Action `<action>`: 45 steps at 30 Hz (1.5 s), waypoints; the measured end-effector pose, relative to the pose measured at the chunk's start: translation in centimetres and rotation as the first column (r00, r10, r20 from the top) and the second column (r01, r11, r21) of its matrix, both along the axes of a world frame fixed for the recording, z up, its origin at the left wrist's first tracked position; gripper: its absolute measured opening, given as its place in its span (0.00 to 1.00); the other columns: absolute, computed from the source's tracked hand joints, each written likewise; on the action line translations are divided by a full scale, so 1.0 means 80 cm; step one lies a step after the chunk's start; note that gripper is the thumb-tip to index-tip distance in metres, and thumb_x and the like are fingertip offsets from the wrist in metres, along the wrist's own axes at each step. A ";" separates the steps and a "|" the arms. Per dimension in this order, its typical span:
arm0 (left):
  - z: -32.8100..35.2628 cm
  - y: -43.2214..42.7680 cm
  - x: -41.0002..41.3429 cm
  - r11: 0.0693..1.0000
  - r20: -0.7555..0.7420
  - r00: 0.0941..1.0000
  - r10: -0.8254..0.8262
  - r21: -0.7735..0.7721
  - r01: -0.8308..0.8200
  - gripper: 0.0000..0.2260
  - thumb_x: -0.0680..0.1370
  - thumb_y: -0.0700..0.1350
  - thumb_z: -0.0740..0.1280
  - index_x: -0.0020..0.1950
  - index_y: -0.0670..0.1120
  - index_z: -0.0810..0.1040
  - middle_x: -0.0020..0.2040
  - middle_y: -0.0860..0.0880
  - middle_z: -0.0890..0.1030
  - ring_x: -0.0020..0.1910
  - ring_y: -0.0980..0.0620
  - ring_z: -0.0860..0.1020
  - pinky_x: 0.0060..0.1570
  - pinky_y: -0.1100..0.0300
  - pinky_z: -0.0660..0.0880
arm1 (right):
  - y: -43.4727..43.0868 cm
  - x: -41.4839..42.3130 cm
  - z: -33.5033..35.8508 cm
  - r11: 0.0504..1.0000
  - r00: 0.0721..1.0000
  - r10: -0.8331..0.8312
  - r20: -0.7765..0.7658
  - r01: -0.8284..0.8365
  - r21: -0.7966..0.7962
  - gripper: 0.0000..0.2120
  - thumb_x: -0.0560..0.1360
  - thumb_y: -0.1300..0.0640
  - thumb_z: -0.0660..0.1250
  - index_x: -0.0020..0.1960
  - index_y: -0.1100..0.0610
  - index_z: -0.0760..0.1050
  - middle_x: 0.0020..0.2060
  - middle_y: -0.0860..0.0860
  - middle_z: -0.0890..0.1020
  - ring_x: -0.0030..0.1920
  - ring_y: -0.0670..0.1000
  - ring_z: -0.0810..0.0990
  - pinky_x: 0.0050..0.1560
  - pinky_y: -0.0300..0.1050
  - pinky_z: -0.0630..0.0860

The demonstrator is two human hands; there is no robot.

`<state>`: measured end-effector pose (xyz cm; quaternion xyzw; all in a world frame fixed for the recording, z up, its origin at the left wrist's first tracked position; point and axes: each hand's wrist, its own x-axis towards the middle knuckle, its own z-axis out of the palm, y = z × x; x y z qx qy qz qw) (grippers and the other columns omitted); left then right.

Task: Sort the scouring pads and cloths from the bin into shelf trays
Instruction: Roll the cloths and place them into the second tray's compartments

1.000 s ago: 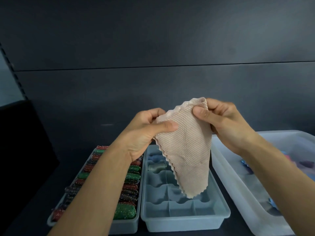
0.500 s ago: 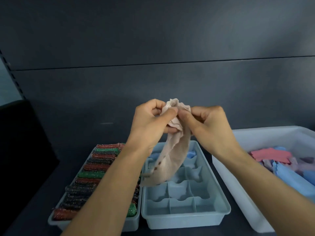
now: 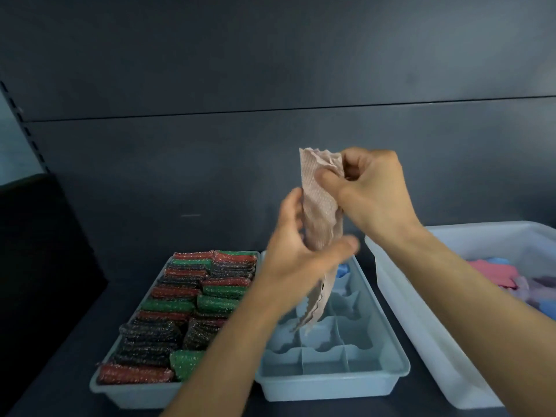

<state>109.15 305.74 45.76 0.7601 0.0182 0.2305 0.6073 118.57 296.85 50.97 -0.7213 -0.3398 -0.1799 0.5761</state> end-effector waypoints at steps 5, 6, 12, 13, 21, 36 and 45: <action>-0.038 -0.003 0.027 0.877 0.095 0.893 0.441 0.166 -0.451 0.14 0.77 0.36 0.64 0.60 0.47 0.77 0.43 0.59 0.81 0.41 0.61 0.77 0.44 0.67 0.73 | 0.005 0.002 0.025 0.996 0.988 -0.086 0.125 0.083 0.028 0.12 0.69 0.59 0.67 0.35 0.67 0.70 0.31 0.64 0.77 0.28 0.59 0.74 0.28 0.50 0.74; -0.057 0.008 0.033 0.877 0.052 0.889 0.454 0.150 -0.457 0.08 0.77 0.35 0.63 0.48 0.47 0.79 0.34 0.59 0.80 0.34 0.60 0.76 0.36 0.65 0.73 | 0.005 0.005 0.031 0.995 0.988 -0.085 0.126 0.077 0.066 0.12 0.70 0.59 0.66 0.35 0.67 0.69 0.31 0.64 0.77 0.30 0.62 0.77 0.28 0.54 0.76; -0.126 0.043 0.023 0.980 -0.397 0.903 0.162 0.172 -0.100 0.17 0.77 0.31 0.60 0.60 0.47 0.77 0.56 0.53 0.81 0.58 0.53 0.79 0.57 0.62 0.73 | -0.010 0.019 0.053 0.992 0.998 0.008 0.056 -0.015 0.124 0.13 0.72 0.58 0.68 0.35 0.64 0.69 0.29 0.55 0.71 0.31 0.50 0.67 0.31 0.46 0.65; -0.115 0.048 0.020 0.977 -0.315 0.926 0.207 0.112 -0.180 0.18 0.78 0.30 0.59 0.63 0.47 0.76 0.59 0.54 0.79 0.61 0.55 0.77 0.60 0.64 0.71 | -0.012 0.019 0.055 0.989 0.997 0.071 0.013 -0.072 0.132 0.11 0.72 0.59 0.68 0.36 0.63 0.71 0.31 0.56 0.73 0.32 0.51 0.69 0.32 0.46 0.67; -0.007 0.021 0.022 0.976 0.115 0.988 -0.105 -0.178 0.125 0.21 0.74 0.50 0.68 0.64 0.43 0.76 0.55 0.49 0.84 0.54 0.54 0.83 0.51 0.62 0.78 | -0.020 0.018 0.068 0.943 0.926 0.333 -0.179 -0.323 0.082 0.02 0.74 0.62 0.70 0.45 0.60 0.77 0.34 0.50 0.81 0.34 0.47 0.80 0.33 0.42 0.77; 0.008 0.058 0.029 0.782 -0.286 0.926 -0.245 -0.623 0.015 0.16 0.84 0.47 0.56 0.61 0.39 0.77 0.44 0.44 0.83 0.37 0.50 0.83 0.33 0.59 0.80 | -0.056 -0.010 -0.033 0.855 0.870 0.445 0.212 -0.342 -0.390 0.11 0.71 0.66 0.72 0.49 0.53 0.82 0.48 0.43 0.85 0.53 0.41 0.82 0.54 0.42 0.78; -0.001 0.068 0.023 0.785 -0.235 0.936 -0.261 -0.616 0.064 0.14 0.78 0.49 0.65 0.56 0.39 0.79 0.45 0.43 0.82 0.36 0.52 0.83 0.34 0.60 0.81 | -0.055 0.000 -0.081 0.816 0.736 0.489 0.468 -0.197 -0.544 0.16 0.72 0.49 0.72 0.56 0.56 0.81 0.63 0.48 0.79 0.66 0.46 0.75 0.64 0.47 0.74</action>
